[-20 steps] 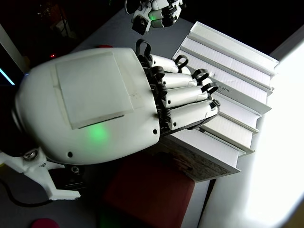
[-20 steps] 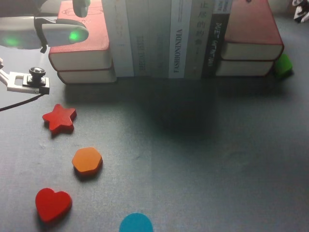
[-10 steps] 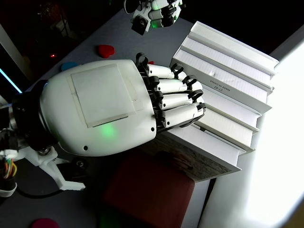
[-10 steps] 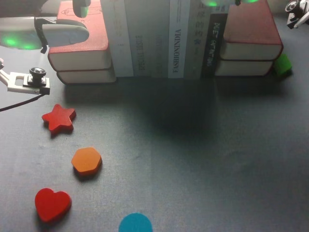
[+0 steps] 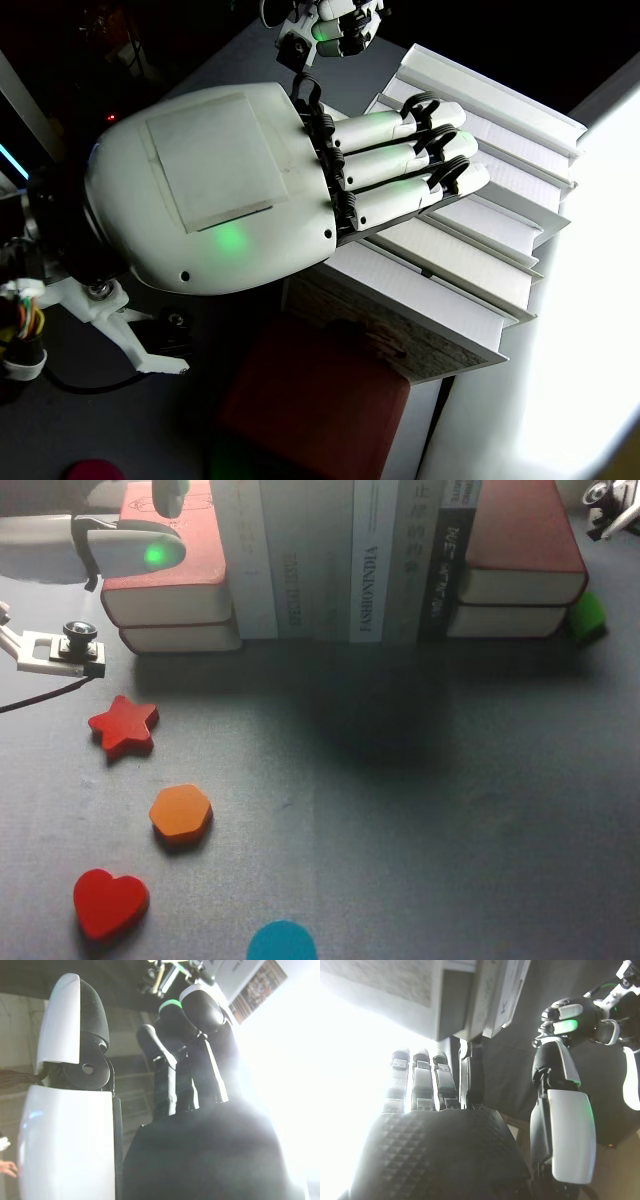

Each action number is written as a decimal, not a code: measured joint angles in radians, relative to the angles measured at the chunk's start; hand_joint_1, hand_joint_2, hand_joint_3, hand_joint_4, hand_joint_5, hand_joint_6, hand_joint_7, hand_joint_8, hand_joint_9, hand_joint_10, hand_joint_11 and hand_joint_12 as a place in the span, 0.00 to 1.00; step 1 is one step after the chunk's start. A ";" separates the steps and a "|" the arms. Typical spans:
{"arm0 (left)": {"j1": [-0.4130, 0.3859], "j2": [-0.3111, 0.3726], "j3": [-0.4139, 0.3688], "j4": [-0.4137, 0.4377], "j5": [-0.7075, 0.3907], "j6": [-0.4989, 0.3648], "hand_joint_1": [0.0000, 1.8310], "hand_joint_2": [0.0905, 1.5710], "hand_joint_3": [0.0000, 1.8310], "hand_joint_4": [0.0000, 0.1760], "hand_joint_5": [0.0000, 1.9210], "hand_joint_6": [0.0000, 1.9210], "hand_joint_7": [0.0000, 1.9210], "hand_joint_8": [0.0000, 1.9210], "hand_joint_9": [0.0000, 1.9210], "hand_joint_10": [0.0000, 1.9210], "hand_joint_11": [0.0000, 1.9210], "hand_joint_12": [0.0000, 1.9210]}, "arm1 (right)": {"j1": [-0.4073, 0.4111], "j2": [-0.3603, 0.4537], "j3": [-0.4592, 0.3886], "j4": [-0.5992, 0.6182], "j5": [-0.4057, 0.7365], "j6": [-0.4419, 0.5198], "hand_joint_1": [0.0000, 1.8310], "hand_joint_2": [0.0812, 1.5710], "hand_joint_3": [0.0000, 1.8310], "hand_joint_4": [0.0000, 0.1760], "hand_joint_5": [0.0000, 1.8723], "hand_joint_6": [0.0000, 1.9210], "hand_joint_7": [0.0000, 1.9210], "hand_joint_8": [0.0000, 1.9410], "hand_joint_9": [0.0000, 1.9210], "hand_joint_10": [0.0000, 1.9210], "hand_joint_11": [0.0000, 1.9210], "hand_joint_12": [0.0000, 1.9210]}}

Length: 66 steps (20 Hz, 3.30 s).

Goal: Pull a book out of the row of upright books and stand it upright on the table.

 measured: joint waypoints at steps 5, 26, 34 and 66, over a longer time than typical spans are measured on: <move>0.024 0.000 -0.006 -0.011 -0.003 0.000 0.72 0.61 0.00 0.00 0.19 0.55 0.16 0.74 0.28 0.87 0.31 0.92 | 0.000 0.054 -0.078 -0.026 0.013 -0.003 0.05 0.73 0.01 0.24 0.46 0.01 0.00 0.00 0.00 0.00 0.00 0.00; 0.087 0.014 -0.033 -0.078 -0.019 0.000 0.75 0.62 0.00 0.00 0.17 0.58 0.11 0.79 0.26 0.92 0.33 0.96 | -0.056 0.196 -0.267 -0.009 0.105 -0.087 0.13 0.86 0.02 0.00 0.37 0.00 0.00 0.00 0.00 0.00 0.00 0.00; 0.096 0.014 -0.033 -0.079 -0.018 0.000 0.73 0.62 0.00 0.00 0.21 0.49 0.19 0.77 0.27 0.93 0.34 0.95 | -0.055 0.232 -0.327 -0.037 0.102 -0.084 0.28 0.69 0.01 0.24 0.09 0.00 0.07 0.00 0.02 0.00 0.00 0.13; 0.067 0.013 -0.032 -0.025 0.010 0.001 0.69 0.59 0.00 0.00 0.25 0.61 0.18 0.79 0.26 0.86 0.33 0.91 | 0.323 0.093 -0.201 -1.140 0.079 0.606 0.43 0.54 0.00 1.00 0.08 0.01 0.00 0.00 0.00 0.00 0.00 0.51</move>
